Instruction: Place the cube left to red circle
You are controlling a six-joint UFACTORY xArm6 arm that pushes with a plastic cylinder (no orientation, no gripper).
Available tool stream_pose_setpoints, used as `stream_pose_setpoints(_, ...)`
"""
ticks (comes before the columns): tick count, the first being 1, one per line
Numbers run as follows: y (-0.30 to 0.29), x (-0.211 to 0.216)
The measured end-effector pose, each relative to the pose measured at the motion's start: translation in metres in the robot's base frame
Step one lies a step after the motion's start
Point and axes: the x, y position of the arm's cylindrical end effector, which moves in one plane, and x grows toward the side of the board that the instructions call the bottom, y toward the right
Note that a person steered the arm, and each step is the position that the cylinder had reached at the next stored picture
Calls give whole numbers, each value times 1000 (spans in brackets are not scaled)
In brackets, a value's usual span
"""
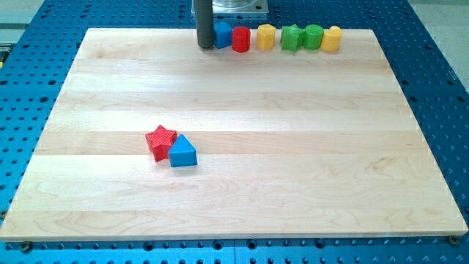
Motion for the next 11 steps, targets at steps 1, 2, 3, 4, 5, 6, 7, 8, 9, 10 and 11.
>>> stream_pose_setpoints(1, -17, -36)
stream_pose_setpoints(2, -11, -38)
stream_pose_setpoints(3, 29, -36)
stream_pose_setpoints(4, 55, -37)
stream_pose_setpoints(5, 58, -37)
stream_pose_setpoints(6, 49, -37)
stream_pose_setpoints(7, 1, -37)
stream_pose_setpoints(8, -81, 2)
stream_pose_setpoints(9, -77, 67)
stream_pose_setpoints(10, -42, 87)
stream_pose_setpoints(11, 5, 75)
